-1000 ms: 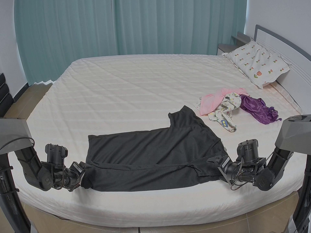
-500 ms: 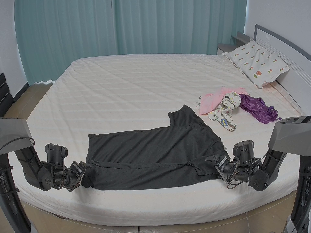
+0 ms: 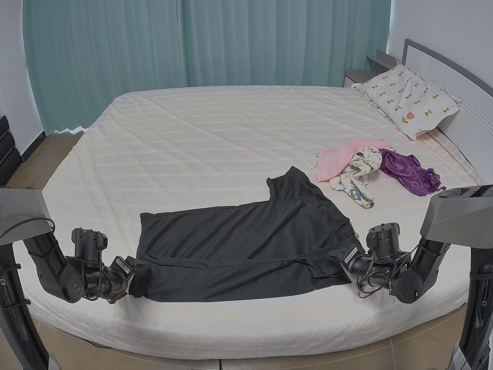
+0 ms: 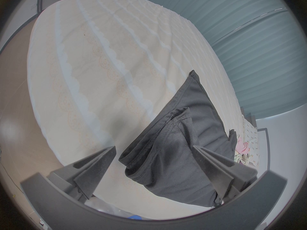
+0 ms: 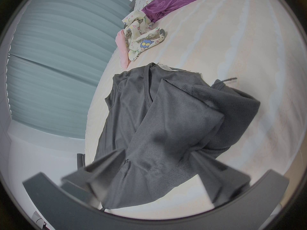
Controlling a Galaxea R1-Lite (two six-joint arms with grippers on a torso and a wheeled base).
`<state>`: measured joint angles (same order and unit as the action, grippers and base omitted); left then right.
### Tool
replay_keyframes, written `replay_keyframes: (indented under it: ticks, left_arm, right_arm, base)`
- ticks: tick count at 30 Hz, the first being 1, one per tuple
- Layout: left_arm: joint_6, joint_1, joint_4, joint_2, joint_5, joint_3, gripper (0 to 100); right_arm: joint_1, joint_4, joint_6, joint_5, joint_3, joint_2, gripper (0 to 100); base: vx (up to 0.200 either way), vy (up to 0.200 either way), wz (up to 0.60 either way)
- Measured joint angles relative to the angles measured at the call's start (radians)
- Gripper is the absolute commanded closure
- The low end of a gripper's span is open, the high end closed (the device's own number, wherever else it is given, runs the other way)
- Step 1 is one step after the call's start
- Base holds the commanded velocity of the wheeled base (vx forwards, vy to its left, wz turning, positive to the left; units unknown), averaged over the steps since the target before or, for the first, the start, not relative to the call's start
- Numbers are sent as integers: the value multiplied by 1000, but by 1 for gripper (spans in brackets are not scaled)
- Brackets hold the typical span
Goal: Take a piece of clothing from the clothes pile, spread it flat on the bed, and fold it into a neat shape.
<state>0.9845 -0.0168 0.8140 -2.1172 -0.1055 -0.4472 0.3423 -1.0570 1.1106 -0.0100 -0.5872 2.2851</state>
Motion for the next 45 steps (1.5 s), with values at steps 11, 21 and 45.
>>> replay_keyframes:
  ticks: [11,21,45]
  left_arm:
    - [0,0,0,0,0,-2,0]
    - [0,0,0,0,0,-2,0]
    - [0,1,0,0,0,-4,0]
  right_arm:
    - [7,11,0,30,24,-1,100]
    - [16,22,-7,30,71,-87,100]
    - [10,177,-107,-14,104,-230,0]
  base:
    - [0,0,0]
    - [0,0,0]
    - [0,0,0]
